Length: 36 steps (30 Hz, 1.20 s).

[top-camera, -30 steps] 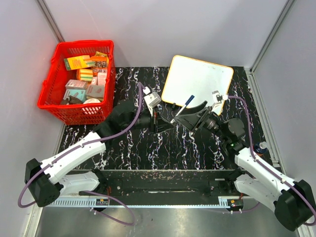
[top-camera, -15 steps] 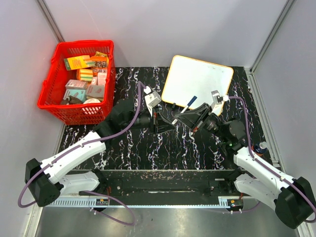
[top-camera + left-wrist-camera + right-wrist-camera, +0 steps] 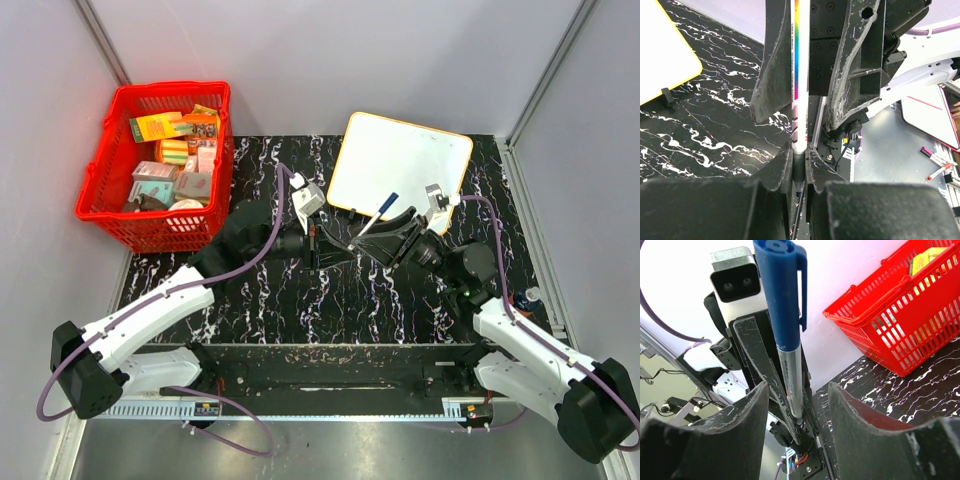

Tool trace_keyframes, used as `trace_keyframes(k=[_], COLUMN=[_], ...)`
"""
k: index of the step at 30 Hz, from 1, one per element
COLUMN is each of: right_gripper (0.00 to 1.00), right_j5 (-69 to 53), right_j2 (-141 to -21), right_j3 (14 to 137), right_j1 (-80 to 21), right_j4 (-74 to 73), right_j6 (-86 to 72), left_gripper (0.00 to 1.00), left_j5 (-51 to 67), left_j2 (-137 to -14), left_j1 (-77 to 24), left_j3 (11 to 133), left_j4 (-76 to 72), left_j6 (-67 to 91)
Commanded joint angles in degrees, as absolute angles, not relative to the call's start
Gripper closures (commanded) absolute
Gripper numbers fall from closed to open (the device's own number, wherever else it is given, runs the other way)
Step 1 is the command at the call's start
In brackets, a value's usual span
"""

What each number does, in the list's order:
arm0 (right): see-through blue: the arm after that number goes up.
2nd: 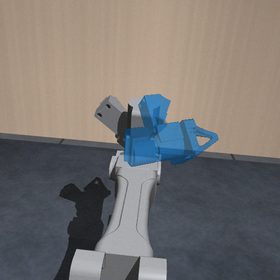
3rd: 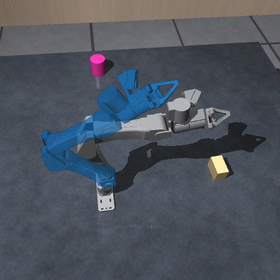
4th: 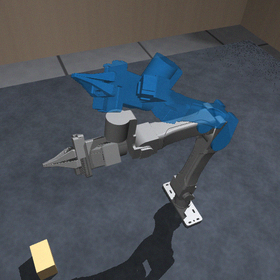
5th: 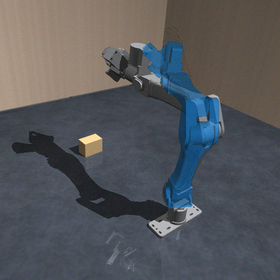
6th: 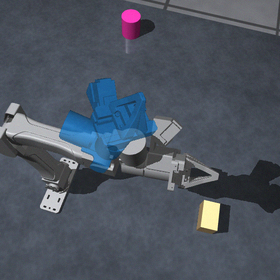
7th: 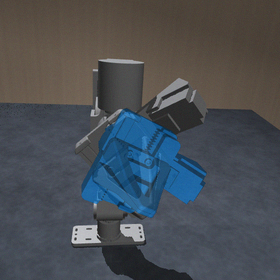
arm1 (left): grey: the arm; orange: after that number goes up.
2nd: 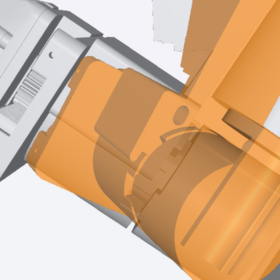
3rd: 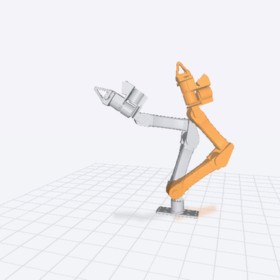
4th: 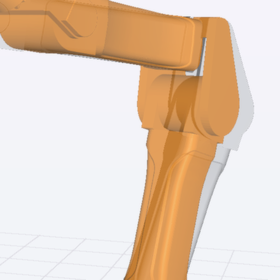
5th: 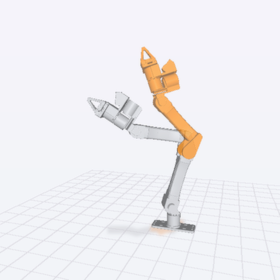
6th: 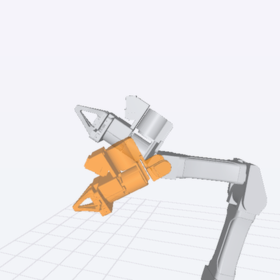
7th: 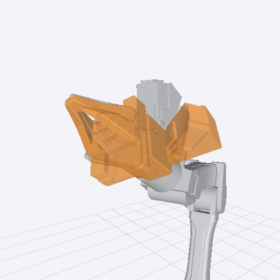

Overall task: Write a sentence on the whiteboard
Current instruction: Pass from the right arm to the left, then pass from the left arm to the right

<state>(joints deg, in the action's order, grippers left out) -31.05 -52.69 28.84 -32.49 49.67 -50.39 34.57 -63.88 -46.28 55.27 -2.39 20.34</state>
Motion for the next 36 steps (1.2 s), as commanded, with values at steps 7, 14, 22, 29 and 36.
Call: trace_keyframes(k=[7,14,22,29,36], right_gripper=[0.51,0.55,0.55,0.54,0.65], right_j5=[-29.4,-28.0,-28.6,-30.5,-28.8], right_j2=[-49.4,-47.8,-48.6,-50.4,-50.7], right_j3=[28.1,27.8,28.7,29.1,26.6], right_j1=[-33.0,-33.0,-33.0,-33.0,-33.0], right_j4=[50.9,50.5,49.7,51.4,57.3], right_j6=[-50.1,-50.0,-49.9,-51.1,-52.6], left_gripper=[1.0,1.0,1.0,1.0,1.0], left_j5=[37.3,38.9,39.8,39.9,39.8], left_j2=[-63.3,-63.5,-63.5,-63.1,-62.4], left_j1=[-45.9,-46.0,-45.9,-46.0,-45.9], left_j3=[56.5,55.9,55.4,54.2,53.4], left_j4=[-6.0,-6.8,-7.6,-9.1,-10.3], left_j6=[19.9,20.2,20.4,21.1,21.5])
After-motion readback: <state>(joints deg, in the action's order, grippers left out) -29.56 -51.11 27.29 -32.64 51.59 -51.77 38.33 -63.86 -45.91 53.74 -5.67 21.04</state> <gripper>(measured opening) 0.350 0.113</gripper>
